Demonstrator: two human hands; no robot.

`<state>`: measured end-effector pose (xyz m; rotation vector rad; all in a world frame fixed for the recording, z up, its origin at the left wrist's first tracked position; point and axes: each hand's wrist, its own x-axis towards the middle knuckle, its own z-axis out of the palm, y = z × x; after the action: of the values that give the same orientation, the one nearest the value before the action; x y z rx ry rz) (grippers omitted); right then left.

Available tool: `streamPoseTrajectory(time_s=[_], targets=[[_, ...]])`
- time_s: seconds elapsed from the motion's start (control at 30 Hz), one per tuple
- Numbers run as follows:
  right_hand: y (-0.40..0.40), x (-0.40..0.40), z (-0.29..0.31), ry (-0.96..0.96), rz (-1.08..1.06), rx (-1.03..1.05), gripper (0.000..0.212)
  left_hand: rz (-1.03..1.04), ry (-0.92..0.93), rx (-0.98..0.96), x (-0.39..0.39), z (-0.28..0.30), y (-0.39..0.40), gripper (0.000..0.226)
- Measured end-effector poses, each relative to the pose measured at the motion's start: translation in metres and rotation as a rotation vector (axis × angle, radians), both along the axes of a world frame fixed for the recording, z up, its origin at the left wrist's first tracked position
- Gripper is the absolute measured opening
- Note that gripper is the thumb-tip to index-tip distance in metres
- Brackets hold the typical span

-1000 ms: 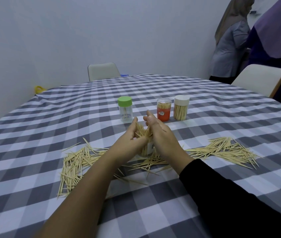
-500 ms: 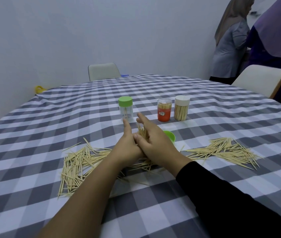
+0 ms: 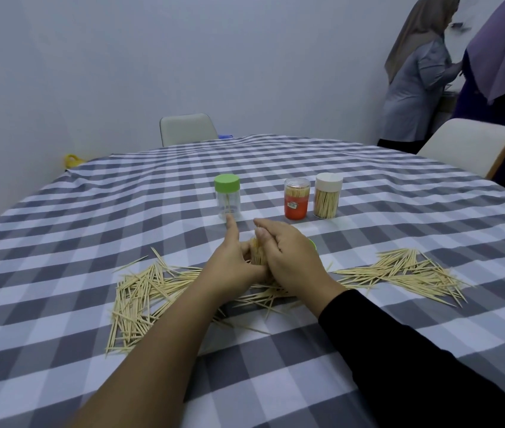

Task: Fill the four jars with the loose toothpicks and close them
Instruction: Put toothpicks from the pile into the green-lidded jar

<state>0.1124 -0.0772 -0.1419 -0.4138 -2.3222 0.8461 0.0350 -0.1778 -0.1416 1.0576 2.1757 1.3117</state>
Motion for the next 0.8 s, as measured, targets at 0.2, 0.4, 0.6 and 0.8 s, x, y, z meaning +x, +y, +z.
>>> streamPoseTrajectory(time_s=[0.2,0.4,0.6,0.8], targets=[[0.004,0.000,0.000,-0.068,0.078,0.092,0.042,0.028,0.089,0.013,-0.003,-0.007,0.000,0.097],[0.011,0.004,0.004,-0.106,0.055,-0.054,0.041,0.015,0.125,0.046,0.000,-0.006,0.000,0.060],[0.014,0.011,0.010,-0.009,0.154,-0.442,0.042,0.031,0.141,0.037,-0.003,-0.010,-0.001,0.093],[0.010,0.010,0.005,0.017,0.125,-0.161,0.040,0.000,0.437,-0.016,0.000,-0.006,-0.001,0.069]])
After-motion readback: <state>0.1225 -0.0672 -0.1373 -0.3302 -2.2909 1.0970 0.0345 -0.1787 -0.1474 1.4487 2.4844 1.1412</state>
